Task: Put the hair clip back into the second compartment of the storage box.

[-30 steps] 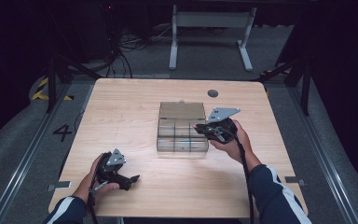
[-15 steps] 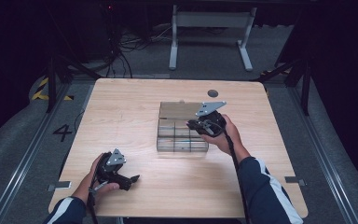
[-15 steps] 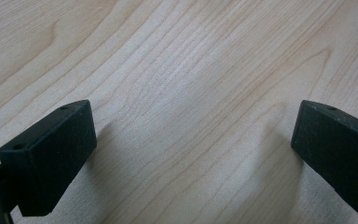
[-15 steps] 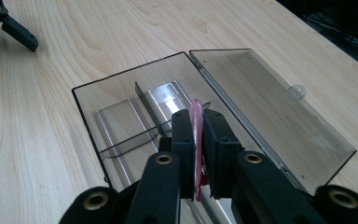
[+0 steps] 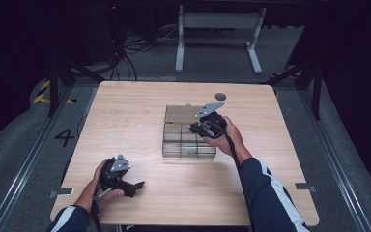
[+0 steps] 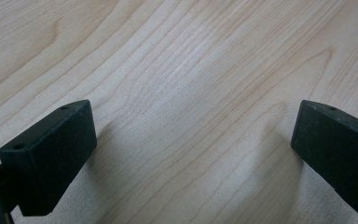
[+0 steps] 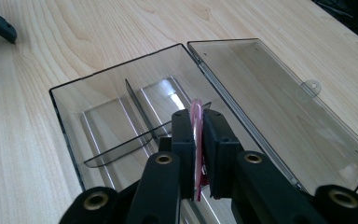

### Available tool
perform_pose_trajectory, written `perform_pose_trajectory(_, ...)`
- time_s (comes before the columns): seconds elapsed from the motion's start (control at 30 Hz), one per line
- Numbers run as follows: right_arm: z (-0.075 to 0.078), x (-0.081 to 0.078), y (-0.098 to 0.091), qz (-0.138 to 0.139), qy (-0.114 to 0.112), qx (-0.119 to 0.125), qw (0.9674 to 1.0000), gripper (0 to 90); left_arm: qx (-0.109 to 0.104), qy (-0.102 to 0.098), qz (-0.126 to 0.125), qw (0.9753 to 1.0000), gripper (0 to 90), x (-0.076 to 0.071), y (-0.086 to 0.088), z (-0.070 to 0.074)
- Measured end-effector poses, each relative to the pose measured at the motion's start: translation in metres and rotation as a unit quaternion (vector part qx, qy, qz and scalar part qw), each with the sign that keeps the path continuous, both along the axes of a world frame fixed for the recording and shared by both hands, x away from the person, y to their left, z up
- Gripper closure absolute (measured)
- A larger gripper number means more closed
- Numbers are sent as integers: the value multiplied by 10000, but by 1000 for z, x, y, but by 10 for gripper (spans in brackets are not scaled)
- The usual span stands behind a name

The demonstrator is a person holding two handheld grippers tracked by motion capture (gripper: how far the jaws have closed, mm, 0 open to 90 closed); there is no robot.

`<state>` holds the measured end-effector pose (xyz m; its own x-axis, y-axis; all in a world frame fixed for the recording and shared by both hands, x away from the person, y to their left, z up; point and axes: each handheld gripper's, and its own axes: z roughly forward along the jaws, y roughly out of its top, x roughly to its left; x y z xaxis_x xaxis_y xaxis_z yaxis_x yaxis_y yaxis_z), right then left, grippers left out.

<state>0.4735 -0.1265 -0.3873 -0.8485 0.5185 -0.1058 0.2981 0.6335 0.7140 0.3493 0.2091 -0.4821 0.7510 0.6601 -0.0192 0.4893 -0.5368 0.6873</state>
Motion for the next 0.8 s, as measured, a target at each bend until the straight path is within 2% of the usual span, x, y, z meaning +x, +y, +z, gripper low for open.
perform_pose_trajectory(0.3,-10,12,9,55,105,-204,9997,845,-32,11,174,9998,8,-8,1,0)
perform_pose_trajectory(0.53,-22,21,18,63,202,-375,9991,845,-35,9,203,9998,8,-10,2,-1)
perform_pose_trajectory(0.8,-25,26,24,33,291,-542,9981,845,-39,13,186,9998,8,-10,3,-1)
